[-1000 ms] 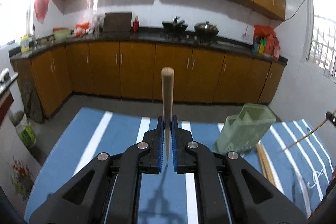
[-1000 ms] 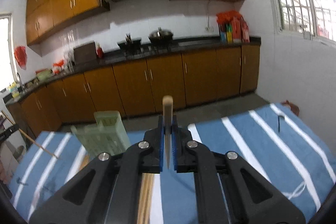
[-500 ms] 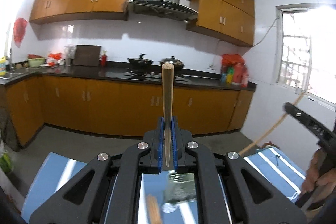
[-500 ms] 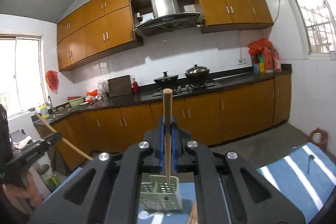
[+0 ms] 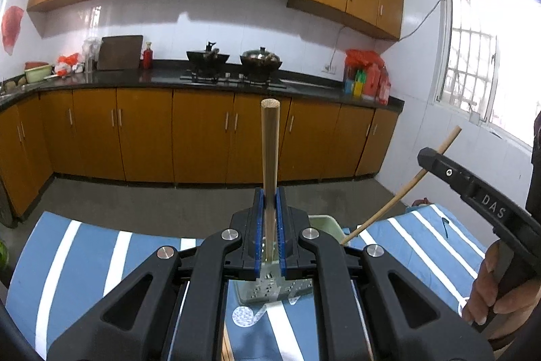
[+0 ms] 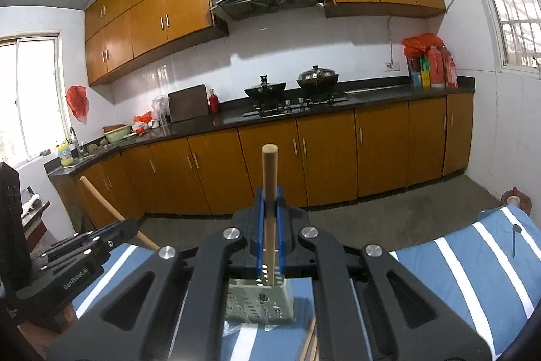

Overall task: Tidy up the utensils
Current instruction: 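Open the left tool to drop its chopstick into the holder while the right tool releases its own, then move the left tool back and grasp another chopstick while the right tool grasps one too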

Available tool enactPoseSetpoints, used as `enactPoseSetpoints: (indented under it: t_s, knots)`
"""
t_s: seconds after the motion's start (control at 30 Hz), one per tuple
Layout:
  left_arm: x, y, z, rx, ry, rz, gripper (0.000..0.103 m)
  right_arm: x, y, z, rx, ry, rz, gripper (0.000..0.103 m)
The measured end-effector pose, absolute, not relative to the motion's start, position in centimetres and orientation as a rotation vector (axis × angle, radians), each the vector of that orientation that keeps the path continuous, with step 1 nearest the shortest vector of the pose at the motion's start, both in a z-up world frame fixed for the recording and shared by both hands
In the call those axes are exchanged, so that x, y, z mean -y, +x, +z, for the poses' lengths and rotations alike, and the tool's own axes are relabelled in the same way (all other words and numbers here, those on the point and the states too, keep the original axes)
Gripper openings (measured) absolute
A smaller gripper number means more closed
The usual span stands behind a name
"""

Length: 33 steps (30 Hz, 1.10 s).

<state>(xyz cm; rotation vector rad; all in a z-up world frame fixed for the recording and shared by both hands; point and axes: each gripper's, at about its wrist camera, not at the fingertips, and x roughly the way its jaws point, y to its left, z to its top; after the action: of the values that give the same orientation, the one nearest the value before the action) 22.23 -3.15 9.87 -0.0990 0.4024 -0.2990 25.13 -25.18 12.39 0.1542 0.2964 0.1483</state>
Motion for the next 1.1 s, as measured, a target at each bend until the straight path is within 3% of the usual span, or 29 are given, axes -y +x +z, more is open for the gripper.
enactPoseSetpoints:
  t_s: [0.2, 0.23, 0.3, 0.33, 0.77, 0.97, 1.1]
  knots:
    - [2.7, 22.2, 10.2, -0.414, -0.120, -0.305, 0.009, 24.9, 24.9, 11.8, -0.305, 0.154, 0.139, 0.015]
    - [2.6, 22.2, 10.3, -0.412, -0.124, -0.302, 0.015, 24.8, 24.8, 11.8, -0.303, 0.152, 0.141, 0.017]
    - [2.4, 21.9, 10.6, -0.399, -0.126, -0.288, 0.043, 24.8, 24.5, 11.9, -0.296, 0.149, 0.140, 0.020]
    - [2.5, 21.7, 10.8, -0.388, -0.125, -0.282, 0.044, 24.8, 24.4, 12.0, -0.291, 0.145, 0.139, 0.020]
    - [-1.7, 17.1, 12.4, -0.303, -0.146, -0.187, 0.044, 28.2, 18.8, 11.3, -0.288, 0.167, 0.056, 0.027]
    - [-3.9, 15.7, 7.4, -0.421, -0.094, -0.080, 0.045, 29.7, 18.3, 3.0, -0.521, 0.205, 0.021, 0.027]
    - [-4.1, 15.5, 2.2, -0.556, -0.081, -0.067, 0.045, 29.2, 18.3, -4.4, -0.732, 0.238, 0.055, 0.018]
